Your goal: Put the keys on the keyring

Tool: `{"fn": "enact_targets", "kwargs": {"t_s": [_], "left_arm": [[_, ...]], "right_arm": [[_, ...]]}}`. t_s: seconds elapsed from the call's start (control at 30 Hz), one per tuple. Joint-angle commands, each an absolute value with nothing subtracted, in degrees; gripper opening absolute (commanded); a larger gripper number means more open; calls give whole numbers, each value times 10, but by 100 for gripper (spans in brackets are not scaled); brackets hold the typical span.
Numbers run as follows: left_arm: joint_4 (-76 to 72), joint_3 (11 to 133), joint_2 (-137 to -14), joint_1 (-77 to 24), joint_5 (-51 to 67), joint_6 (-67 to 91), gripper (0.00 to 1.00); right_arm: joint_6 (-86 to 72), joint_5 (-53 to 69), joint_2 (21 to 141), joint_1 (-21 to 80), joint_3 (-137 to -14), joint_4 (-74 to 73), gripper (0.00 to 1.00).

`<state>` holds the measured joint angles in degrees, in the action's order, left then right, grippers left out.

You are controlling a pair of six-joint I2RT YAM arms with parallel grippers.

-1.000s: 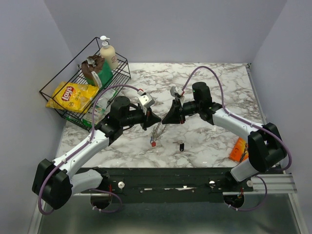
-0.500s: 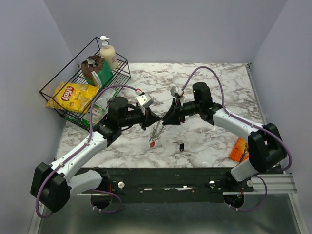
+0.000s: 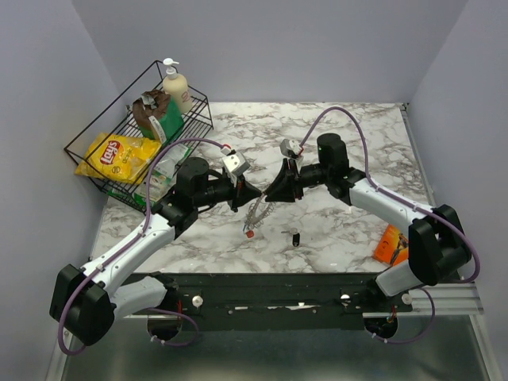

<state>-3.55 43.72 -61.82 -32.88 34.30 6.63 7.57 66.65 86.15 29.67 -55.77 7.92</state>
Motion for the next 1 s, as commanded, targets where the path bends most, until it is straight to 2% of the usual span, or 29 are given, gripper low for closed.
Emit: {"fn": "enact_targets", "kwargs": {"t_s": [0.0, 0.23, 0.47, 0.5, 0.53, 0.73, 0.83, 0.87, 0.97], "left_arm": [[-55, 453, -618, -332, 364, 67, 0], [-60, 454, -623, -333, 370, 68, 0], [-67, 454, -630, -337, 374, 72, 0], [-68, 454, -632, -337, 373, 73, 0], [-69, 454, -632, -337, 372, 72, 0], [-73, 452, -628, -337, 338, 81, 0], [-93, 439, -613, -337, 295, 104, 16], [-102, 430, -607, -337, 274, 112, 31], [-138, 411, -584, -335, 246, 140, 55]], "right_arm": [[62, 687, 860, 300, -558, 98, 33], [55, 707, 870, 300, -566, 99, 18], [49, 721, 875, 301, -570, 100, 11], [49, 722, 877, 301, -571, 100, 8], [48, 721, 876, 301, -571, 101, 1], [35, 703, 871, 302, -558, 123, 1], [2, 686, 861, 301, -535, 175, 1], [-3, 682, 860, 302, -529, 190, 1], [-54, 669, 853, 302, -503, 253, 1]]}}
